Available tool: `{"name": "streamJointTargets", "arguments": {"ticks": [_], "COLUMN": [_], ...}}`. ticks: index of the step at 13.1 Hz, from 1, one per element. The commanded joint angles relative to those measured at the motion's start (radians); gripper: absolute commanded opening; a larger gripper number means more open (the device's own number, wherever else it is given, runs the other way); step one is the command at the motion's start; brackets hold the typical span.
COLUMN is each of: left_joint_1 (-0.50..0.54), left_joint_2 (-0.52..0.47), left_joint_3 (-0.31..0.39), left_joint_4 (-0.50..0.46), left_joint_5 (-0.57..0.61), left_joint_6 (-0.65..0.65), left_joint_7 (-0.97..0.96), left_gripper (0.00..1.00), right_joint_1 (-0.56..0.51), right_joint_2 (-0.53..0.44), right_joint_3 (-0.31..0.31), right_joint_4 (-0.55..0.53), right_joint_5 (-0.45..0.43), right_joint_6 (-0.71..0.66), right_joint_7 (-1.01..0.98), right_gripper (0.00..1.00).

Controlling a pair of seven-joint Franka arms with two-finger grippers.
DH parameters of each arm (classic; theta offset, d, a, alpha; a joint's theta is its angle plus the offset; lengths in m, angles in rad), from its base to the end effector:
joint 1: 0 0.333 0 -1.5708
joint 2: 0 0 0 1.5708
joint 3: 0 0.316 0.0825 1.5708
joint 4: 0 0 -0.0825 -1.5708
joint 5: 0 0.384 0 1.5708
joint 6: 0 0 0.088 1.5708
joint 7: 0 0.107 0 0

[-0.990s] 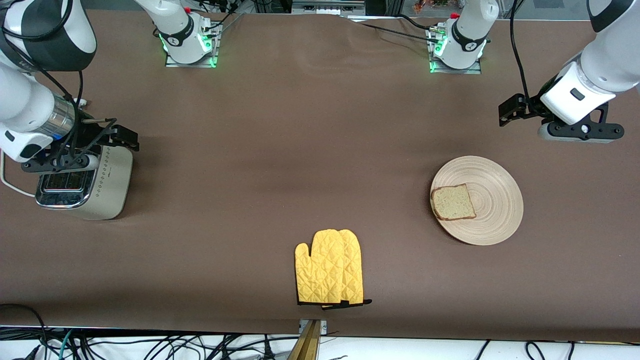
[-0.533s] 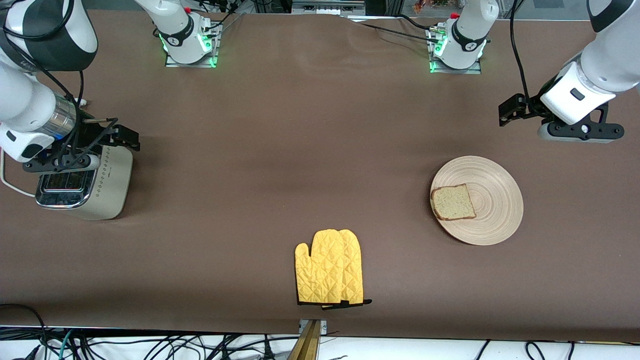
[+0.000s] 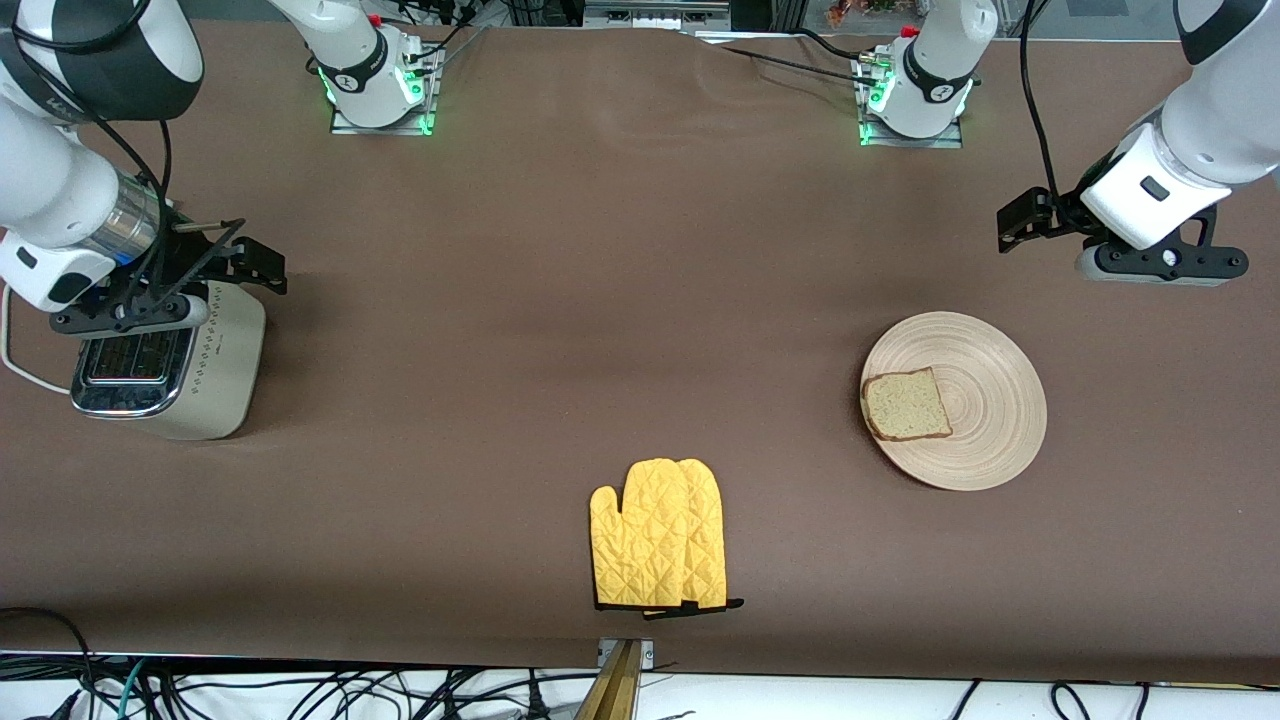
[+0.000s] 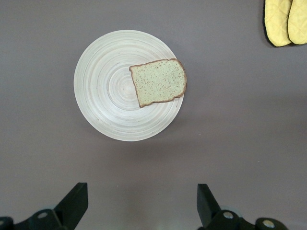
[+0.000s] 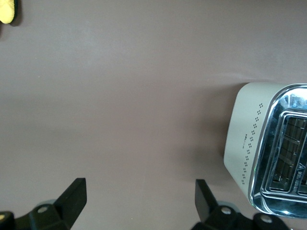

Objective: Move plate and put bread in toaster
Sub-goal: 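Lower the left gripper to the wooden plate's rim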

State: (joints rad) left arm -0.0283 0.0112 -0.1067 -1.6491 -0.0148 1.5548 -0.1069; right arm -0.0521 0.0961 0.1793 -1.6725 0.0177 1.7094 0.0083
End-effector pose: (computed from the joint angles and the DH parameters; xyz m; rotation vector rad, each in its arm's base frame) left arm 0.5469 -0.0756 0.5803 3.1337 -0.0433 -0.1672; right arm 0.5819 0.0722 0.5339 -3.1044 -0.1797 0.0931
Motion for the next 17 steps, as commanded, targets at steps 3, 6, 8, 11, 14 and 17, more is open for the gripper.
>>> {"name": "streamJointTargets", "arguments": {"ticks": [3,6,8,11,14,17], "left_joint_1": [0.030,0.144,0.235,0.351,0.459,0.534], "left_joint_2": [0.024,0.093,0.154,0.272,0.375,0.522], "left_joint_3": [0.007,0.007,0.007,0.007,0.005,0.007], "left_joint_4": [0.029,0.063,0.084,0.144,0.137,0.143], "left_joint_5": [0.007,-0.091,-0.166,-0.256,-0.333,-0.425], "left_joint_6": [-0.010,-0.005,-0.001,-0.001,-0.002,0.005], "left_joint_7": [0.038,0.194,0.275,0.461,0.581,0.714], "left_gripper": [1.00,1.00,1.00,1.00,1.00,1.00], "right_joint_1": [-0.005,-0.006,-0.006,-0.006,-0.008,-0.006], "right_joint_2": [-0.018,-0.016,-0.018,-0.015,-0.007,0.005], "right_joint_3": [0.022,0.022,0.019,0.019,0.017,0.017], "right_joint_4": [0.013,0.022,0.022,0.014,0.011,0.010], "right_joint_5": [-0.012,-0.012,-0.007,-0.004,-0.004,-0.011], "right_joint_6": [-0.040,-0.103,-0.132,-0.122,-0.105,-0.085], "right_joint_7": [0.007,0.010,0.013,0.013,0.013,0.012], "right_gripper": [1.00,1.00,1.00,1.00,1.00,1.00]}}
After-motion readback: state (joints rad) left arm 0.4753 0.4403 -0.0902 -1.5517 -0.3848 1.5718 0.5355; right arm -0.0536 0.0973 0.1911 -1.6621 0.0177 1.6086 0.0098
